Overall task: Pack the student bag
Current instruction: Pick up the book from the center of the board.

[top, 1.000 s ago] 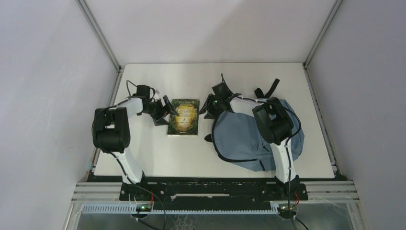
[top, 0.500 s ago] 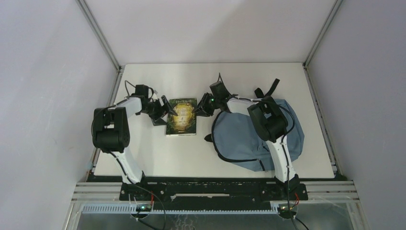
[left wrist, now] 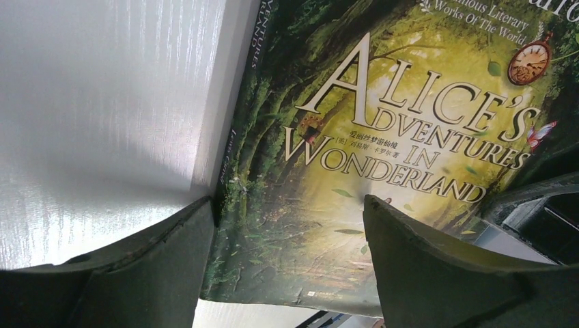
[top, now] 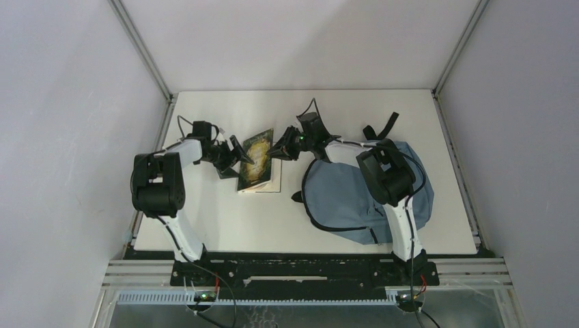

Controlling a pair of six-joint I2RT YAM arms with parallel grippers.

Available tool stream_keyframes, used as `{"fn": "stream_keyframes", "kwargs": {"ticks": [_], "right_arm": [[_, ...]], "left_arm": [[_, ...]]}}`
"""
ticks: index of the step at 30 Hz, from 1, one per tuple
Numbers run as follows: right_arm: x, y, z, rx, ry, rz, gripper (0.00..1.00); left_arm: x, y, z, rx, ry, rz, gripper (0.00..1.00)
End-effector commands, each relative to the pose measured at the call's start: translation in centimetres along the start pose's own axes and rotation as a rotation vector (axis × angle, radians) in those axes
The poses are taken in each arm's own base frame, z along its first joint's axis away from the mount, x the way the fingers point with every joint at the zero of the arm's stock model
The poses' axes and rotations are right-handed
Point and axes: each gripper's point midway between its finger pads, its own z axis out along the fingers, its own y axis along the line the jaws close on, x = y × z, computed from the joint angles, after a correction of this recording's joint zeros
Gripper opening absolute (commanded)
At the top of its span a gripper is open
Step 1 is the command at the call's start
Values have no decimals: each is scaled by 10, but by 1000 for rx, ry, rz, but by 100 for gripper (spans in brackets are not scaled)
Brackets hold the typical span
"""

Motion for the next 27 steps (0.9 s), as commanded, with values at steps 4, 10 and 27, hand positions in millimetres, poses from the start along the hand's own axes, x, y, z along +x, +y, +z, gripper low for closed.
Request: {"fn": "stream_keyframes", "kwargs": {"ticks": [4, 10, 27], "right_arm": [[18, 13, 0, -2, 29, -47, 18], [6, 11, -12, -1, 12, -34, 0], [-6, 65, -72, -361, 8, -65, 0]], "left_arm": [[8, 9, 12, -17, 15, 3, 84], [3, 3, -3, -37, -17, 46, 84], [13, -12, -31, 96, -11, 61, 93]]}}
